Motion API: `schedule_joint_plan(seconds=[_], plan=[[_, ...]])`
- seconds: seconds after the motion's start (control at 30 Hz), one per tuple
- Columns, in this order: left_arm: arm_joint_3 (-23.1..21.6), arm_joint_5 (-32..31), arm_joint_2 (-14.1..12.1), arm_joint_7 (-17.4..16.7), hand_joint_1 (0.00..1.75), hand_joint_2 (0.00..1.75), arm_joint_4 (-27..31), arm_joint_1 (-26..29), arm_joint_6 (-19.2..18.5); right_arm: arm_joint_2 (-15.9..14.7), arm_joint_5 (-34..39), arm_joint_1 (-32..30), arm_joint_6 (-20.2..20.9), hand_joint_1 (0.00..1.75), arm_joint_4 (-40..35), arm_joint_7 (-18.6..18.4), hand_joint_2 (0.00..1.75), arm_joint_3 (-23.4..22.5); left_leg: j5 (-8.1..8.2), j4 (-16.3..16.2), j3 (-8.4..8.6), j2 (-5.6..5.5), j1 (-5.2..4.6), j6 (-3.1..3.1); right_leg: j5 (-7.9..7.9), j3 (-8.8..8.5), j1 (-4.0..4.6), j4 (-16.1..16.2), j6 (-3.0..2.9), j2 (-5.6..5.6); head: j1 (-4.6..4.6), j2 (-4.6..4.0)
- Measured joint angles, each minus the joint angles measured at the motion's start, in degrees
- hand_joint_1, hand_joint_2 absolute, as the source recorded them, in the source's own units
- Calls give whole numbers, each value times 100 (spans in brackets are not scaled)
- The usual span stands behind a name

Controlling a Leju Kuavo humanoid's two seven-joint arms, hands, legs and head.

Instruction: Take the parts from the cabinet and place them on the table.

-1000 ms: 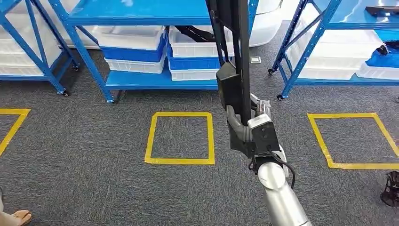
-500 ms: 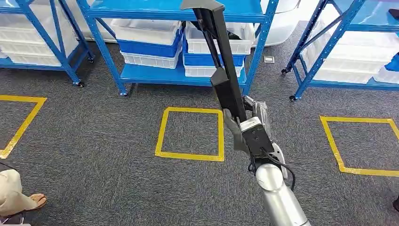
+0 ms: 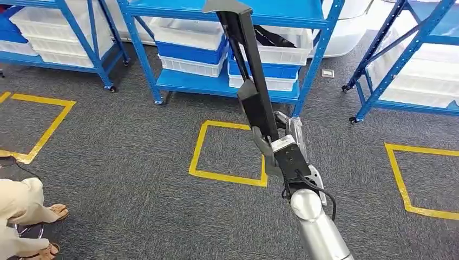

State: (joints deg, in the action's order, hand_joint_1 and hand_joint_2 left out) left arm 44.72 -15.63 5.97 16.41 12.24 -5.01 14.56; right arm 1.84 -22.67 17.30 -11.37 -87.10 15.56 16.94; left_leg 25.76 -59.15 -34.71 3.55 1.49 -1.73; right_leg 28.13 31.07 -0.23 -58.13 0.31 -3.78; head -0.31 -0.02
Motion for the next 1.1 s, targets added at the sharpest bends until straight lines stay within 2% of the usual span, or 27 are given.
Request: schedule_joint_plan(seconds=[0.03,0.13,0.17,0.2,0.23,0.27,0.3,0.33,0.37,0.43,0.47,0.5,0.6,0.63,0.67,0.7,0.73,0.77,0.8,0.83,0.87,0.9,0.93,0.97,1.0,1.03,1.1], plan=[[0,-8,0,-95,0,0,-2,0,15,0,0,-23,0,175,-13,-2,175,-4,-6,-20,-27,-46,1,91,-13,-3,1,25,38,-38,27,0],[0,-26,4,-299,0,0,-7,14,-9,5,-35,-79,0,175,-37,-4,175,-2,-53,24,-53,-197,-55,231,19,-28,20,20,139,-149,33,0],[0,-70,31,-385,0,0,-7,17,-9,0,-42,-103,2,175,-46,-9,175,-4,-75,45,-47,-225,-47,276,100,59,-27,-97,152,24,33,0],[-2,-138,28,-520,0,0,-7,14,13,2,-63,-128,4,175,-70,-11,175,-7,-86,44,-62,-279,-50,343,294,194,-32,-406,100,194,37,0],[-7,-196,31,-637,0,0,-7,13,39,0,-87,-155,7,175,-79,-11,175,-20,-98,44,-78,-322,-57,387,501,401,-39,-862,48,272,49,0],[-13,-236,31,-730,0,0,-7,12,46,0,-105,-189,7,175,-79,-31,175,-37,-102,43,-91,-384,-64,395,669,625,-39,-1317,19,307,55,0],[-17,-249,33,-800,0,0,-9,15,52,0,-127,-229,9,175,-79,-46,175,-50,-109,41,-101,-445,-72,404,765,806,-33,-1684,22,327,55,0],[-17,-253,44,-839,0,0,-9,17,63,0,-147,-258,9,175,-79,-57,175,-59,-116,40,-105,-508,-81,412,747,865,-31,-1785,51,344,55,0],[-17,-262,59,-881,0,0,-11,21,70,2,-203,-276,9,175,-81,-96,175,-59,-119,37,-106,-576,-89,410,627,774,-33,-1601,90,354,55,0],[-50,-393,94,-970,0,0,-13,27,79,9,-389,-283,-6,175,-153,-170,175,-59,-131,31,-103,-692,-90,390,236,330,-36,-692,172,413,57,0],[-78,-454,116,-996,0,0,-13,27,77,9,-461,-282,-9,175,-209,-194,175,-59,-143,30,-106,-743,-90,371,83,102,-55,-230,185,547,59,0],[-118,-501,127,-1023,0,0,-13,27,65,9,-505,-287,-11,175,-243,-208,175,-59,-145,0,-128,-788,-135,344,79,74,-54,-71,151,650,57,0],[-203,-610,153,-1038,0,0,-17,58,26,26,-575,-364,-22,175,-385,-225,175,-59,-200,26,-165,-872,-93,245,25,58,-12,-87,64,532,53,0],[-219,-632,155,-1020,0,0,-17,78,6,26,-599,-381,-22,175,-422,-225,175,-59,-201,21,-183,-899,-90,222,-6,48,-57,-56,17,489,53,0],[-251,-669,157,-994,0,0,-17,94,0,28,-612,-390,-31,175,-472,-227,175,-63,-120,-65,-217,-777,-77,211,-32,43,-94,-41,-24,445,53,0],[-286,-677,171,-970,0,0,-17,95,-11,31,-619,-414,-37,175,-514,-225,175,-68,57,-280,-310,-596,-94,184,-33,46,-89,-41,-31,425,15,0],[-313,-701,177,-938,0,0,-17,92,-13,28,-629,-454,-50,175,-553,-223,175,-79,278,-651,-468,-502,-77,154,-36,46,-76,-41,-86,376,-15,0],[-326,-730,181,-907,0,0,-17,91,-13,20,-651,-507,-65,175,-585,-223,175,-87,510,-1138,-685,-436,-65,127,-35,52,-52,-41,-101,319,-11,0],[-337,-739,188,-885,0,0,-17,92,-13,7,-669,-555,-81,175,-597,-216,175,-92,649,-1505,-849,-405,-59,106,-33,58,-36,-42,-104,265,-17,0],[-339,-739,188,-876,0,0,-17,97,-9,-6,-717,-608,-92,175,-607,-203,175,-92,666,-1683,-921,-387,-53,97,-33,62,-27,-42,-104,215,-13,0],[-337,-743,188,-867,0,0,-17,103,-2,-13,-743,-649,-96,175,-619,-195,175,-92,561,-1577,-851,-373,-49,97,-32,64,-23,-42,-104,167,-15,0],[-339,-749,188,-867,0,0,-17,107,17,-19,-774,-676,-105,175,-634,-182,175,-92,386,-1265,-666,-354,-48,106,-32,63,-19,-43,-103,125,-17,0],[-339,-765,188,-876,0,0,-17,105,54,-24,-794,-691,-111,175,-651,-157,175,-92,173,-775,-383,-296,-50,131,-31,61,-18,-43,-102,86,-15,0],[-339,-778,188,-907,0,0,-15,99,101,-24,-813,-703,-118,175,-675,-127,175,-92,6,-281,-83,-124,-63,174,-30,54,-8,-43,-101,57,-20,0],[-339,-778,188,-964,0,0,-15,81,149,-24,-828,-724,-120,175,-702,-100,175,-94,81,-28,35,62,-120,195,-22,65,37,-50,-87,17,-13,0],[-339,-778,188,-1014,0,0,-15,75,190,-33,-846,-734,-131,175,-712,-83,175,-98,49,-15,12,-9,-143,248,-16,78,66,-54,-75,-23,-4,0],[-339,-778,190,-1132,0,0,-17,86,289,-26,-857,-773,-129,175,-712,-44,175,-98,48,-14,-16,-103,-174,283,-11,69,57,-41,-46,-117,2,0]])
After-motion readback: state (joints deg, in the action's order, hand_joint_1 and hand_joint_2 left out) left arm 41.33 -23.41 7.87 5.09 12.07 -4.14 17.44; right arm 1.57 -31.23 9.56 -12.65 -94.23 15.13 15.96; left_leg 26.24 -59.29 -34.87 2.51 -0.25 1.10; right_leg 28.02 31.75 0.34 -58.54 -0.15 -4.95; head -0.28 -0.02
